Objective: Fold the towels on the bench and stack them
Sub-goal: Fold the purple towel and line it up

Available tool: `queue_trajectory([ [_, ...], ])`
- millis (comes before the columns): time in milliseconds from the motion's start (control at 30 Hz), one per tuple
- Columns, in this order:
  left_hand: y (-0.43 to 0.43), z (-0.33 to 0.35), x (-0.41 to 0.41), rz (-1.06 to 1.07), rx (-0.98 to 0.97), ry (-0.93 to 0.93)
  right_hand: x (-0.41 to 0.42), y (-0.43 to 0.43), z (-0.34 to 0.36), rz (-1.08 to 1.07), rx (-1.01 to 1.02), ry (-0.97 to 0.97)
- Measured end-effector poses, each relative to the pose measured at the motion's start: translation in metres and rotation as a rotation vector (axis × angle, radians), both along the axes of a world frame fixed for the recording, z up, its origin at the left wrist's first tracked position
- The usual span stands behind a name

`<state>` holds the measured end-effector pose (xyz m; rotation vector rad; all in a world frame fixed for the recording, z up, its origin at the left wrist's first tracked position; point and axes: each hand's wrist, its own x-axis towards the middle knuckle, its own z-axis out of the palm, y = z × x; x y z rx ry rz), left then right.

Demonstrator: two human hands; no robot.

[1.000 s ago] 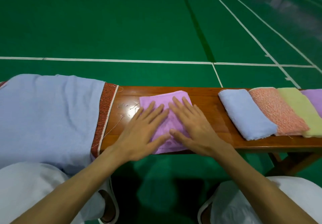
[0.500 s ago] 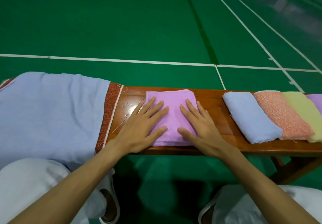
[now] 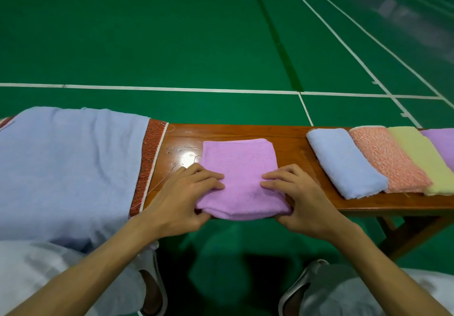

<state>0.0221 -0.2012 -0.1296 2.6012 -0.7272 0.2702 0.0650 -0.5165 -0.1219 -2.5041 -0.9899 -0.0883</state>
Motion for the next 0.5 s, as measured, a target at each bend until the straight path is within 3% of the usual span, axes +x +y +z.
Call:
queue_trajectory([
  [100, 0.003, 0.006, 0.000, 0.058, -0.198, 0.006, 0.006, -0.001, 0.006, -0.026, 0.104, 0.043],
  [267, 0.000, 0.011, 0.007, 0.201, -0.515, 0.223, 0.020, 0.006, 0.015, -0.150, 0.344, 0.266],
  [367, -0.005, 0.010, 0.016, 0.278, -0.586, 0.341, 0.027, 0.014, 0.017, -0.195, 0.474, 0.412],
  [500, -0.007, 0.010, 0.034, 0.448, -0.615, 0.447, 0.039, 0.026, 0.014, -0.379, 0.521, 0.467],
])
